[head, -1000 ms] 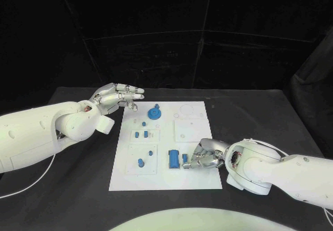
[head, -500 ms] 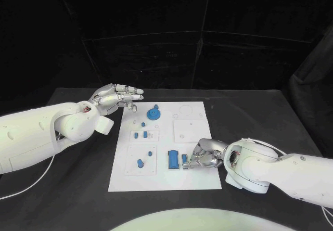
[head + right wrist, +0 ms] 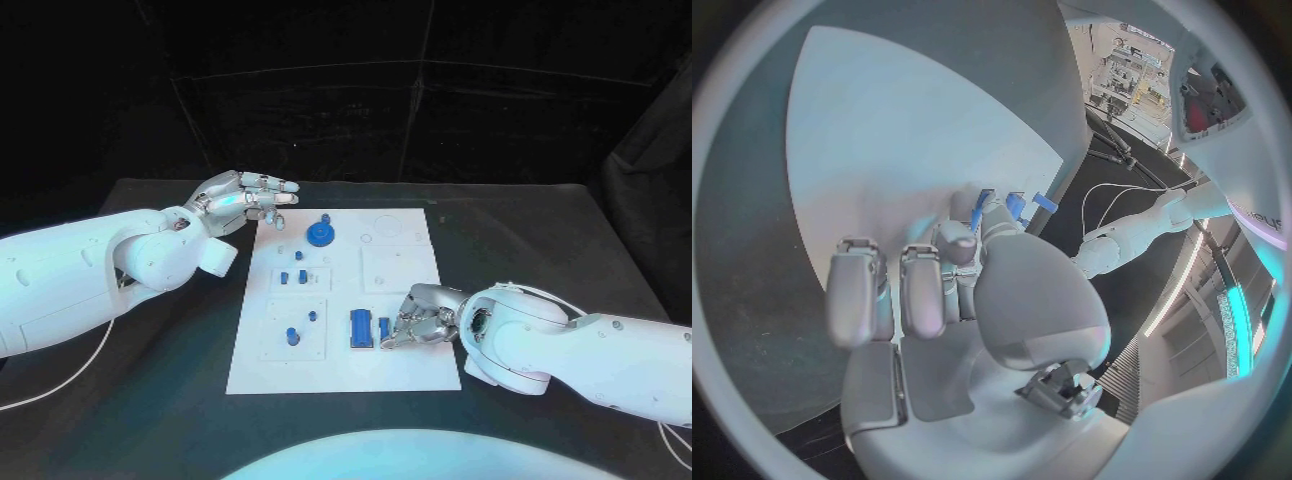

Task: Assemble the parts on the task board

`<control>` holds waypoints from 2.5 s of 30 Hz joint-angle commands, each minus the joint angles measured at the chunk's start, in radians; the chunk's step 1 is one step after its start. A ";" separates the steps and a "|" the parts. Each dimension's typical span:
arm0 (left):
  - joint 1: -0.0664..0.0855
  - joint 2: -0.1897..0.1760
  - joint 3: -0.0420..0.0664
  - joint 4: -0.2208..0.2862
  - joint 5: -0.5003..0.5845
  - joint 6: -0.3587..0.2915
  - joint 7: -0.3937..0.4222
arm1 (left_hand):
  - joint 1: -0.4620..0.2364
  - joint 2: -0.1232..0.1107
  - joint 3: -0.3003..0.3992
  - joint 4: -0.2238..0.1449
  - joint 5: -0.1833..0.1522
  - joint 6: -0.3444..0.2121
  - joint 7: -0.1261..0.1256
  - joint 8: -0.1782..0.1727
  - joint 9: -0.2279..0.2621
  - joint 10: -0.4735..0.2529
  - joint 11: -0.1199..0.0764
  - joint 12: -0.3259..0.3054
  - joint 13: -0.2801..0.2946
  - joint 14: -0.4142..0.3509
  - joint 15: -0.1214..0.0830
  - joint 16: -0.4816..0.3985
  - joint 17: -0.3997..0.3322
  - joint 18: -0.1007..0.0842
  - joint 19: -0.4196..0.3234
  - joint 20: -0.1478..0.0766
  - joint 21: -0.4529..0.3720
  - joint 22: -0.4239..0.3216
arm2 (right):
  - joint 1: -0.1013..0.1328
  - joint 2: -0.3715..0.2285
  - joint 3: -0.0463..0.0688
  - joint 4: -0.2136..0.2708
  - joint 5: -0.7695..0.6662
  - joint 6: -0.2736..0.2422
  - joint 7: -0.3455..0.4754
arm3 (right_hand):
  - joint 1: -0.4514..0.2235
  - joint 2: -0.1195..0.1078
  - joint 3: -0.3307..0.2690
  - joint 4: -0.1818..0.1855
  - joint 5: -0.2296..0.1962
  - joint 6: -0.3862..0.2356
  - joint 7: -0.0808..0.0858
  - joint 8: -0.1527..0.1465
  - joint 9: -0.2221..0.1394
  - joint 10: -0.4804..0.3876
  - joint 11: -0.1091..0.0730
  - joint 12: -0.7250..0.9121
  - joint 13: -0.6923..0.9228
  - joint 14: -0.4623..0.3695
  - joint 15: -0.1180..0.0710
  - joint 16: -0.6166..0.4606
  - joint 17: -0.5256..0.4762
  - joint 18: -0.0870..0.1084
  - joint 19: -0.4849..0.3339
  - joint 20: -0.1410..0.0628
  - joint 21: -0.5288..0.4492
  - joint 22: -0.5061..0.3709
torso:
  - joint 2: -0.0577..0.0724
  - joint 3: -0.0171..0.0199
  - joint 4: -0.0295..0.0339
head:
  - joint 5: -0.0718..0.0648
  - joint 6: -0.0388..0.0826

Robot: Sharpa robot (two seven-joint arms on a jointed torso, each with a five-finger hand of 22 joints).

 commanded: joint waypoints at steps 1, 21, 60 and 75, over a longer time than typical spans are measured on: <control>0.001 0.001 0.001 0.000 0.004 0.010 0.003 | -0.003 0.007 -0.003 -0.001 0.003 -0.006 0.002 0.006 0.000 -0.007 -0.003 0.006 0.001 -0.004 0.001 0.000 -0.002 0.013 -0.004 0.001 -0.006 -0.001 | 0.000 0.000 -0.001 -0.001 -0.017 -0.034 -0.013 | -0.015 0.005 -0.011 0.006 0.011 -0.004 0.007 -0.005 -0.003 0.002 0.001 -0.003 0.002 0.060 0.001 -0.003 0.032 -0.014 0.003 0.004 -0.001 0.088 | 0.000 0.0012 0.0002 | 0.000 0.000; -0.003 0.014 0.000 -0.012 0.004 -0.017 0.067 | -0.045 -0.007 -0.033 0.018 0.000 -0.024 0.005 0.007 -0.001 -0.042 0.010 -0.008 -0.017 -0.123 0.026 -0.117 -0.073 0.007 -0.113 0.023 -0.098 -0.054 | 0.059 -0.057 0.001 -0.137 0.714 -0.027 0.661 | 0.135 0.017 -0.079 -0.091 0.014 -0.205 0.119 -0.130 -0.058 -0.393 0.132 -0.688 -0.518 -0.371 0.137 -0.953 -0.755 0.095 -0.596 0.110 -0.796 -0.649 | -0.029 -0.0070 0.0008 | -0.014 0.073; -0.155 0.105 0.099 0.034 0.049 -0.524 0.188 | -0.905 0.053 -0.325 0.152 -0.046 -0.672 -0.182 -0.171 -0.068 -0.664 -0.118 -0.383 -0.115 -0.844 -0.027 -0.917 -0.551 -0.093 -0.894 -0.028 -0.569 -0.592 | 0.073 0.152 0.062 -0.381 1.174 -0.411 0.965 | -0.801 -0.075 0.136 -0.121 -0.093 -0.822 -0.053 -0.231 -0.420 -1.033 0.016 -0.970 -1.147 -1.086 0.077 -1.402 -1.307 0.014 -1.114 0.044 -1.435 -1.229 | -0.123 0.0240 -0.0334 | 0.028 0.192; -0.225 0.094 0.164 0.167 0.025 -0.781 0.209 | -1.102 0.053 -0.422 0.152 -0.046 -0.817 -0.182 -0.171 -0.068 -0.812 -0.118 -0.383 -0.115 -0.982 -0.027 -0.917 -0.551 -0.168 -1.008 -0.121 -0.569 -0.694 | 0.065 0.136 0.064 -0.274 1.260 -0.569 1.012 | -1.011 -0.075 0.136 -0.121 -0.093 -0.966 -0.053 -0.231 -0.420 -1.198 0.016 -0.970 -1.147 -1.266 0.077 -1.402 -1.307 -0.062 -1.264 -0.036 -1.435 -1.307 | -0.123 0.0240 -0.0334 | 0.028 0.192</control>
